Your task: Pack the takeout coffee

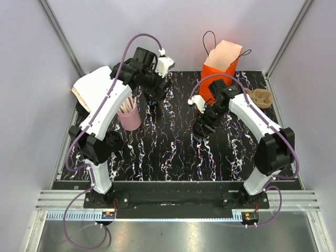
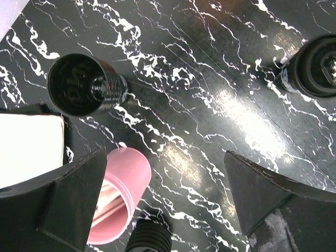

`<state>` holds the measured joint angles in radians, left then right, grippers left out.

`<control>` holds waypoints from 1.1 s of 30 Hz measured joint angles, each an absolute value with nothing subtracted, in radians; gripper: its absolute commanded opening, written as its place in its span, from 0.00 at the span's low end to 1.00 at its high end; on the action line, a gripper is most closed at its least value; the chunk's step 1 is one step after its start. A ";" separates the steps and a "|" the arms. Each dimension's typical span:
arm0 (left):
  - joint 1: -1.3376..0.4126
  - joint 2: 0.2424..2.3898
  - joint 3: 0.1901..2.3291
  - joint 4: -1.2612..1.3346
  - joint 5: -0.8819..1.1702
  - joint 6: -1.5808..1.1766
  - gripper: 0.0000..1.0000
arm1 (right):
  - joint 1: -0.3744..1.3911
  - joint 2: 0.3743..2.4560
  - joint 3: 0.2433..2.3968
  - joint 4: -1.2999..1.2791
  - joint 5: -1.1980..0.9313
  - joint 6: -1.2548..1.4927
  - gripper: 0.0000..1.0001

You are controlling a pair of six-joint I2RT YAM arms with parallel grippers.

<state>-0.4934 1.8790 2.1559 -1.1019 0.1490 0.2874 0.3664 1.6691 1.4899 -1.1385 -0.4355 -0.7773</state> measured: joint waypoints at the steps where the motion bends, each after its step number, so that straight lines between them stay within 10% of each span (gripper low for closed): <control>1: -0.493 1.870 2.149 -1.106 0.149 0.287 0.99 | 0.374 1.683 1.496 -1.137 -0.425 -0.778 0.61; 33: -0.460 1.850 2.136 -1.114 0.144 0.253 0.99 | 0.510 1.763 1.507 -1.067 -0.270 -0.753 0.47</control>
<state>-0.4603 1.8503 2.1357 -1.1137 0.1436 0.2527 0.5102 1.7626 1.5074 -1.0668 -0.2695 -0.7532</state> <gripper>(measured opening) 0.987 0.470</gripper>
